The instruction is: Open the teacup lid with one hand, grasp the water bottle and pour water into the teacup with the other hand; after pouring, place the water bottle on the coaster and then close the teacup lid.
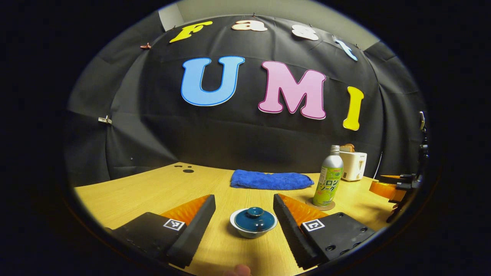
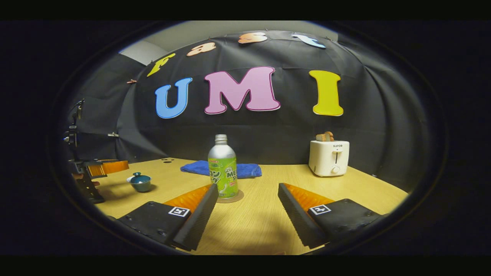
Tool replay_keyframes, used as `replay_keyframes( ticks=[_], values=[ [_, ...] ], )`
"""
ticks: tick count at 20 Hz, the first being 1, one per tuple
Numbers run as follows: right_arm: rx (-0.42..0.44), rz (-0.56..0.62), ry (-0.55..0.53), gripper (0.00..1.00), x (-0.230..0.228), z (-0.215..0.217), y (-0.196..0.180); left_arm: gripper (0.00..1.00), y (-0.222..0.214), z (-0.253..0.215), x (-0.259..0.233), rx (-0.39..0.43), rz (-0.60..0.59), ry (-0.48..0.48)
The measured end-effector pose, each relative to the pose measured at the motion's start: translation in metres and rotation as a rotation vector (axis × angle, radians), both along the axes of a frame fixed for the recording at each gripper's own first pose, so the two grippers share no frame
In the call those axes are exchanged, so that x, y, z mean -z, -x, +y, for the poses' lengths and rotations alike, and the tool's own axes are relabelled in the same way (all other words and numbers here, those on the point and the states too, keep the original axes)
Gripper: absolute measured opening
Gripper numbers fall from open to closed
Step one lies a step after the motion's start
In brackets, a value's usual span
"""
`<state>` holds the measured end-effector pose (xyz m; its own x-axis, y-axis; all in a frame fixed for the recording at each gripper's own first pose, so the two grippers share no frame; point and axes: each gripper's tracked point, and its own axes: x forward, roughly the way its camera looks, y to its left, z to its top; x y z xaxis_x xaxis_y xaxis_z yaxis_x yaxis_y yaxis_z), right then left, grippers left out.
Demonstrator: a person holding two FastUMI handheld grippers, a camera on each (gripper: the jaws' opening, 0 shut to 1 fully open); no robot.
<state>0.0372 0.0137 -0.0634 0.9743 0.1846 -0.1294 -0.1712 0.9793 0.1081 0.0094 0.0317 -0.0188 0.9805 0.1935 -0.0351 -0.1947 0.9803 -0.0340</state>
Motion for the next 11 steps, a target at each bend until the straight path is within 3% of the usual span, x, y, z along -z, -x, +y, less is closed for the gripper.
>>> replay_keyframes(
  ticks=[11],
  values=[
    [0.001,0.000,0.000,0.97,0.0000,-0.0012,0.0000,0.95,0.0014,0.0003,0.0000,0.012,0.013,-0.009]
  ],
)
